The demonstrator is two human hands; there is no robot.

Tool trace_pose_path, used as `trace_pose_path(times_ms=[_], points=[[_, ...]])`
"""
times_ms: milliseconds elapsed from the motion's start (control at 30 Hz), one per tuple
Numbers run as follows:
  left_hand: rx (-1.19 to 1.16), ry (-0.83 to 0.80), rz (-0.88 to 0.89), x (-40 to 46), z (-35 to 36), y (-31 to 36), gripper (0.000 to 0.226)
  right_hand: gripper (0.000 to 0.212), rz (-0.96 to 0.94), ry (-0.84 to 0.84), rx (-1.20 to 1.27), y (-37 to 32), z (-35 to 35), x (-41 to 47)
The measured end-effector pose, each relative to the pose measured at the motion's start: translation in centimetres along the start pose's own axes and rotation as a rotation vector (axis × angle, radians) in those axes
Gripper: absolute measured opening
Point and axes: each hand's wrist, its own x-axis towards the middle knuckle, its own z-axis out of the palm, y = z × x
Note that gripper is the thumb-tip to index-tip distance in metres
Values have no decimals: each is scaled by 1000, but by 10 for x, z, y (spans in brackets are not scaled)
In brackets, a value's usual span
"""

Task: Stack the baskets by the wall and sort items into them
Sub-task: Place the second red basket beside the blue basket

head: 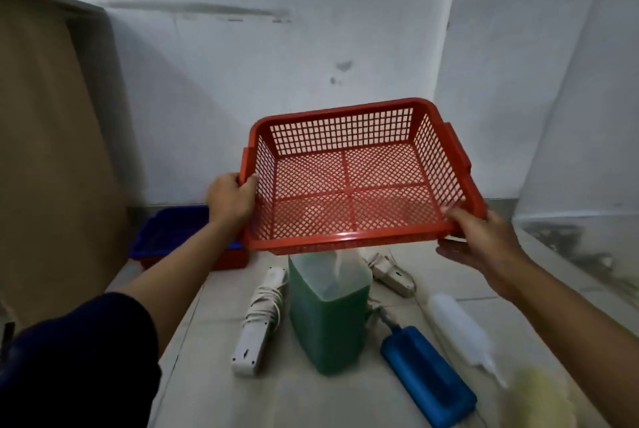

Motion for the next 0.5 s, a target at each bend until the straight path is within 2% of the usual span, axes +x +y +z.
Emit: trace_pose_path(times_ms=[67, 200, 333, 500], points=[[-16, -45, -81, 22, 10, -8, 34, 30, 24, 27, 72, -4, 17, 13], [-146, -156, -291, 83, 24, -33, 41, 36, 54, 103, 91, -8, 64, 48], [-421, -392, -394, 138, 36, -52, 38, 30, 105, 160, 72, -5, 116, 90], [-332, -669, -445, 185, 46, -81, 35, 30, 167, 233, -15, 3, 168, 145]])
